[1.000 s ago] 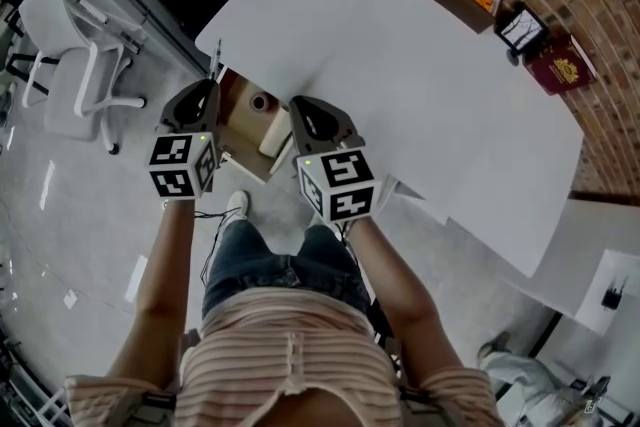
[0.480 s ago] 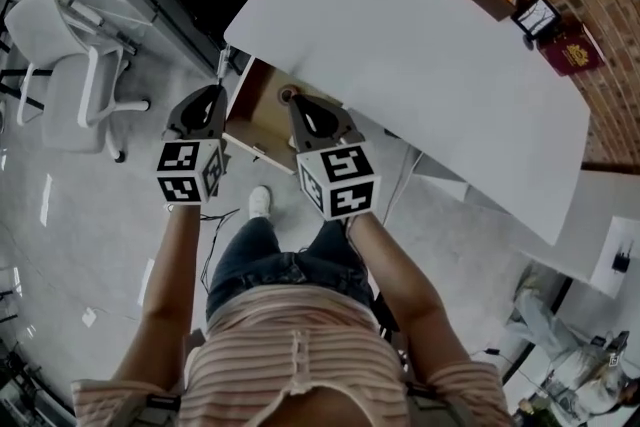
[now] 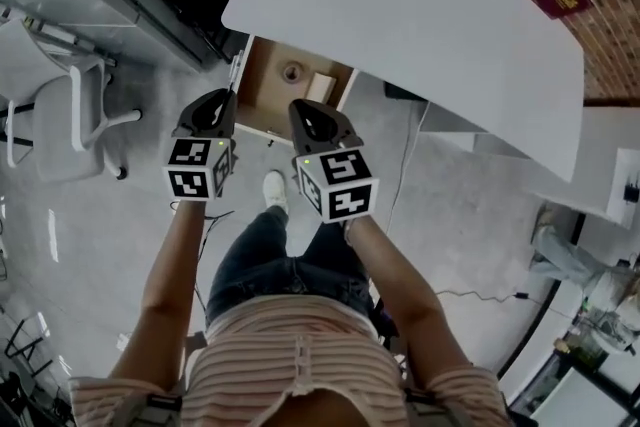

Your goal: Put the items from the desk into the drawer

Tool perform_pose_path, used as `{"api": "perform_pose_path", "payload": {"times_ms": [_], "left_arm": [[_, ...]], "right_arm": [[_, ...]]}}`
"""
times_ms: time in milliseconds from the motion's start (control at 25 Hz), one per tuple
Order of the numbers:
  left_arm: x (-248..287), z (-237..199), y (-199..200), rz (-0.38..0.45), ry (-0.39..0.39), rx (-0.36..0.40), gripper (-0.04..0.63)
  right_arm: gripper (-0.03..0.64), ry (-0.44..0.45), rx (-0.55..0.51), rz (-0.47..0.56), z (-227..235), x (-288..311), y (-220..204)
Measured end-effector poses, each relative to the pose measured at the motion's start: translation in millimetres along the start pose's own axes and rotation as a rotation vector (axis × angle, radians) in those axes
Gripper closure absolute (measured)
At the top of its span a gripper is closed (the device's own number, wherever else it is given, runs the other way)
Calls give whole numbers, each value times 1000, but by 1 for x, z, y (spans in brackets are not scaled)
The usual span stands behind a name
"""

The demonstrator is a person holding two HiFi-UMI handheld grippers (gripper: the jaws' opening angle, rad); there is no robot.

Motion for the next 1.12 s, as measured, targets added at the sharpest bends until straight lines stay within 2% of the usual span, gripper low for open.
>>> {"api": "perform_pose_path", "payload": {"times_ms": [320,640,1120], "left_arm": [[32,4,-22,-95,-52,34,548],[91,7,-48,-170,-43,19,548],[160,10,-94,-259,-32,-8,548]], "right_arm": [[600,-21,82,-86,4,8,-41],[600,-54,111,-142,35,38,-75],[600,-45,143,-222,78,77,-121]]}}
Point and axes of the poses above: the fingertips, and each gripper's own axes: x forward along the fingers, z to its right, y out of its top, the point moved 9 cm from there along -x, backward along the fingers, and after that the axes turned 2 degrees about x, right-handed, at the moved point
